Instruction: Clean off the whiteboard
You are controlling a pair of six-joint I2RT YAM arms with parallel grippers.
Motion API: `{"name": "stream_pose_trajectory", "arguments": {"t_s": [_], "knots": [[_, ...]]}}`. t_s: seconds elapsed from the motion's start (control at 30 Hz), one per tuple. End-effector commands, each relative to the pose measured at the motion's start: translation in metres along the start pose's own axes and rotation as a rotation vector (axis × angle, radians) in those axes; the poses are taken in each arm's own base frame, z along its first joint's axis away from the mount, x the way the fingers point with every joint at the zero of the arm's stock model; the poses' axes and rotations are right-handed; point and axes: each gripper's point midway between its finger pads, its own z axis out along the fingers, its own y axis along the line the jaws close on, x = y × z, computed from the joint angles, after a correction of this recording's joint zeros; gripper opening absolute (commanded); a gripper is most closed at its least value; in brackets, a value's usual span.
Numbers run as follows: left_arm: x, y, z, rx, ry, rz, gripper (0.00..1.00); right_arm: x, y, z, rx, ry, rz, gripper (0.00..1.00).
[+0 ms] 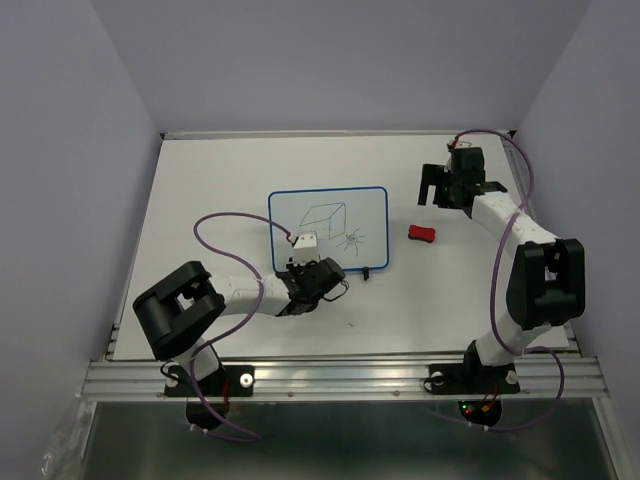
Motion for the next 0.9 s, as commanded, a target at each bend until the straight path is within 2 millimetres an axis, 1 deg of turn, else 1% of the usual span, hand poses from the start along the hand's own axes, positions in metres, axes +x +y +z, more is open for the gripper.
{"name": "stream_pose_trajectory", "arguments": {"t_s": [0.0,0.03,0.1,0.17,0.3,0.33,0.4,0.47,0.5,0.57,0.63,0.7,0.8,0.83,0.87], "knots": [[-0.010,-0.010,-0.001,-0.021,-0.052,-0.010,0.36,-0.023,0.005,-0.002,-0.026,-0.056,-0.025,1.00],[-0.006,-0.004,-0.001,-0.043,-0.041,0.005,0.36,-0.021,0.005,-0.002,-0.029,-0.054,-0.030,1.00],[-0.006,-0.005,0.000,-0.062,-0.048,-0.020,0.34,-0.019,0.007,-0.002,-0.043,-0.047,-0.042,1.00],[0.000,0.003,0.002,-0.103,-0.038,-0.012,0.34,-0.019,0.008,-0.002,-0.050,-0.046,-0.056,1.00],[-0.002,0.008,0.002,-0.135,-0.051,-0.037,0.34,-0.012,0.012,0.001,-0.088,-0.025,-0.093,1.00],[-0.002,0.008,0.001,-0.132,-0.049,-0.047,0.34,-0.005,0.018,0.002,-0.130,-0.006,-0.127,1.00],[-0.004,0.006,0.001,-0.129,-0.055,-0.057,0.34,0.003,0.019,0.005,-0.152,0.017,-0.178,1.00],[-0.008,0.003,0.000,-0.117,-0.062,-0.061,0.34,0.018,0.021,0.008,-0.199,0.060,-0.272,1.00],[-0.008,0.002,-0.001,-0.109,-0.063,-0.058,0.34,0.027,0.019,0.010,-0.219,0.077,-0.357,1.00],[-0.010,-0.003,-0.001,-0.082,-0.065,-0.052,0.34,0.040,0.013,0.011,-0.216,0.117,-0.425,1.00],[-0.010,-0.006,0.000,-0.069,-0.066,-0.048,0.34,0.042,0.007,0.011,-0.196,0.125,-0.450,1.00],[-0.008,-0.006,0.000,-0.065,-0.061,-0.039,0.33,0.045,0.010,0.009,-0.228,0.120,-0.487,1.00],[-0.004,-0.001,0.001,-0.073,-0.054,-0.034,0.33,0.063,0.017,0.006,-0.322,0.143,-0.573,1.00],[-0.004,0.000,0.000,-0.073,-0.056,-0.040,0.33,0.071,0.016,0.007,-0.333,0.161,-0.602,1.00],[-0.004,0.002,-0.001,-0.074,-0.057,-0.042,0.33,0.074,0.018,0.007,-0.354,0.164,-0.613,1.00]]}}
